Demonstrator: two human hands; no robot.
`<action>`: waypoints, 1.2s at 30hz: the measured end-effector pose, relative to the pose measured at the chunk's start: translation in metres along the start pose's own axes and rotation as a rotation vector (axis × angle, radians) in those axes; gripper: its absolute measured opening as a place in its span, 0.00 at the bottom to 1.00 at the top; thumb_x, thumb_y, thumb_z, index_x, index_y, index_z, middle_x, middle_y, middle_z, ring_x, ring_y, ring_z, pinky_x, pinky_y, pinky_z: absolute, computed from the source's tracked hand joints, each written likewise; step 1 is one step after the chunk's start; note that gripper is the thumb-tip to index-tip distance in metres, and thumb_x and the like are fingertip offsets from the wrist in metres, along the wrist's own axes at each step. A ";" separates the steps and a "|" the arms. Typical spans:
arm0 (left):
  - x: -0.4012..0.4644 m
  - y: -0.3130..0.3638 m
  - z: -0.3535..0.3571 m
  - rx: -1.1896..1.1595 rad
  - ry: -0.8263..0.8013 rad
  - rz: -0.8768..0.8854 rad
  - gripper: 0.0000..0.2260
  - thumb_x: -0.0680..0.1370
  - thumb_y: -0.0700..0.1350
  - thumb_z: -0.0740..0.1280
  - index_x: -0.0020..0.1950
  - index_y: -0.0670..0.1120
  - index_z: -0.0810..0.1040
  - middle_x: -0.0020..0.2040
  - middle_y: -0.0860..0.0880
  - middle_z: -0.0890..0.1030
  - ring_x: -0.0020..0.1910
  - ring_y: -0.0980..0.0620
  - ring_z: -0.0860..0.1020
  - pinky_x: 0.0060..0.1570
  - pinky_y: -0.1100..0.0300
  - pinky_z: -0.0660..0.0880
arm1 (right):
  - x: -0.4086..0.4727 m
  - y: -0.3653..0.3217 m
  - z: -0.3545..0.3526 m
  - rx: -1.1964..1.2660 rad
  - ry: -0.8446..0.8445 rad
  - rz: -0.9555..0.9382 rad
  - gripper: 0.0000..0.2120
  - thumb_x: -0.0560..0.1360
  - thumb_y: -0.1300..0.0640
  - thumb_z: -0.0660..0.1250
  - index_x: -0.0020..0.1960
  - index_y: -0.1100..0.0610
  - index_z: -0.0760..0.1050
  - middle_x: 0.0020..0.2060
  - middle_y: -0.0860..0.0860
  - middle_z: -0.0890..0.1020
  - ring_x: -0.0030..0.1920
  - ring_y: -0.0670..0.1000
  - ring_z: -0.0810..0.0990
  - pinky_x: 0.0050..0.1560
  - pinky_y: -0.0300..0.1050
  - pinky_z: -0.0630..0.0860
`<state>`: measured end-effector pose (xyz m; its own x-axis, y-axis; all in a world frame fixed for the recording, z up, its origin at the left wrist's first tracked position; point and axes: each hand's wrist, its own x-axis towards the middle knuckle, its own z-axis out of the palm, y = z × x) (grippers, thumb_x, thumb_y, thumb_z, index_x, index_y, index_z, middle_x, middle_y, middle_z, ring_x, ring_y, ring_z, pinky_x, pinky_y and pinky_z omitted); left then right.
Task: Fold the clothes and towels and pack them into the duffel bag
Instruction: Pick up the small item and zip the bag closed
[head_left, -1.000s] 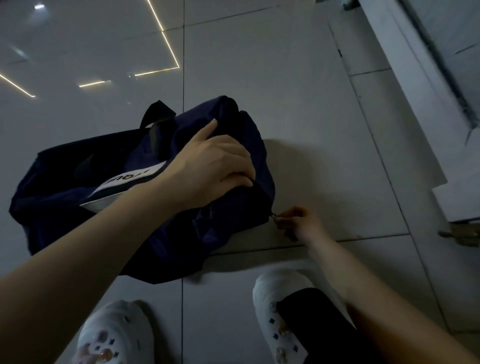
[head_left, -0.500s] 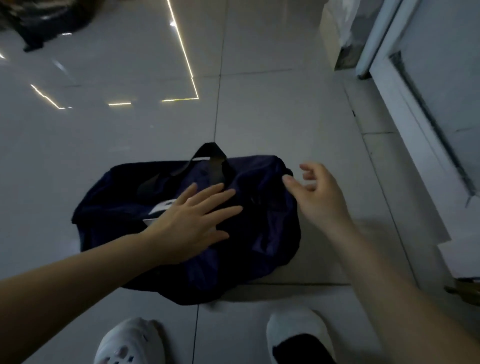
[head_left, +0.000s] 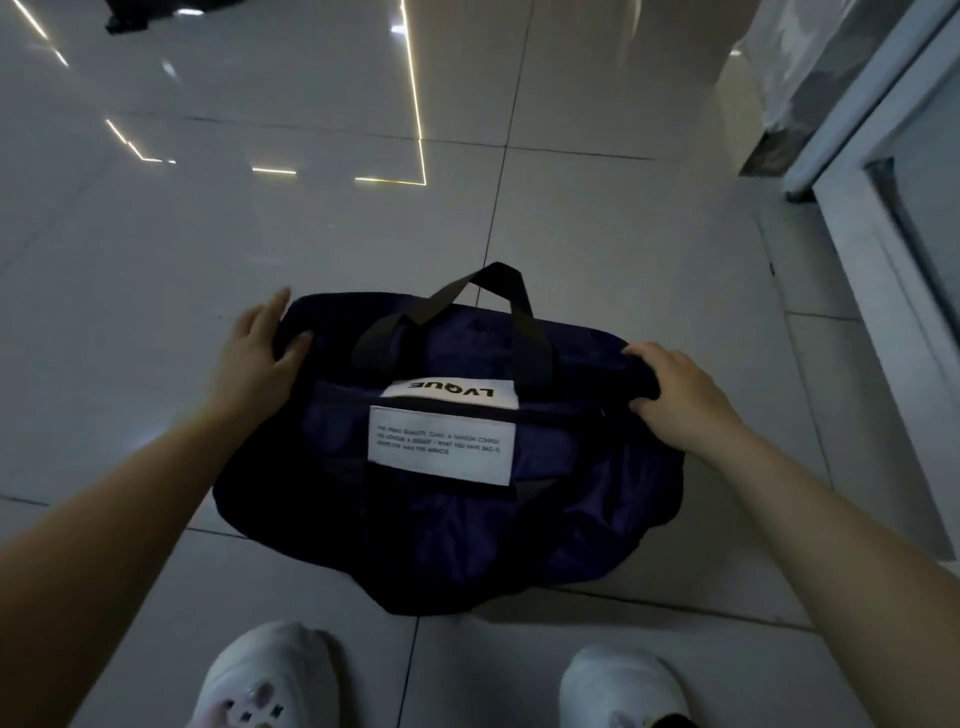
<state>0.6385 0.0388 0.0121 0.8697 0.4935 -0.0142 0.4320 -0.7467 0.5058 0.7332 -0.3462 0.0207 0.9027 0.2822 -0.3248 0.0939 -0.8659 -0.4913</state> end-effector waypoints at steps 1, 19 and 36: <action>0.007 0.005 0.002 -0.002 -0.018 0.047 0.23 0.79 0.44 0.66 0.74 0.47 0.66 0.67 0.37 0.71 0.64 0.38 0.72 0.65 0.50 0.65 | -0.002 0.001 -0.004 0.016 -0.011 0.009 0.26 0.76 0.64 0.64 0.71 0.49 0.65 0.61 0.55 0.71 0.60 0.55 0.71 0.52 0.42 0.64; 0.011 0.067 0.014 -0.302 0.052 -0.070 0.22 0.78 0.54 0.65 0.70 0.50 0.66 0.55 0.47 0.75 0.51 0.48 0.76 0.55 0.48 0.74 | -0.084 0.049 -0.028 -0.058 0.407 0.005 0.22 0.72 0.46 0.71 0.60 0.57 0.71 0.54 0.55 0.73 0.53 0.55 0.73 0.51 0.50 0.72; -0.042 0.025 0.035 -0.450 0.112 -0.383 0.18 0.78 0.52 0.65 0.38 0.38 0.76 0.34 0.41 0.74 0.35 0.46 0.73 0.37 0.49 0.71 | -0.148 0.034 0.038 -0.339 0.221 -0.509 0.09 0.71 0.49 0.60 0.36 0.50 0.76 0.30 0.41 0.76 0.30 0.46 0.74 0.37 0.41 0.59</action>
<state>0.6206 -0.0160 -0.0046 0.6308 0.7526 -0.1891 0.5451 -0.2563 0.7983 0.5867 -0.4020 0.0215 0.7721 0.6312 0.0735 0.6274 -0.7387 -0.2462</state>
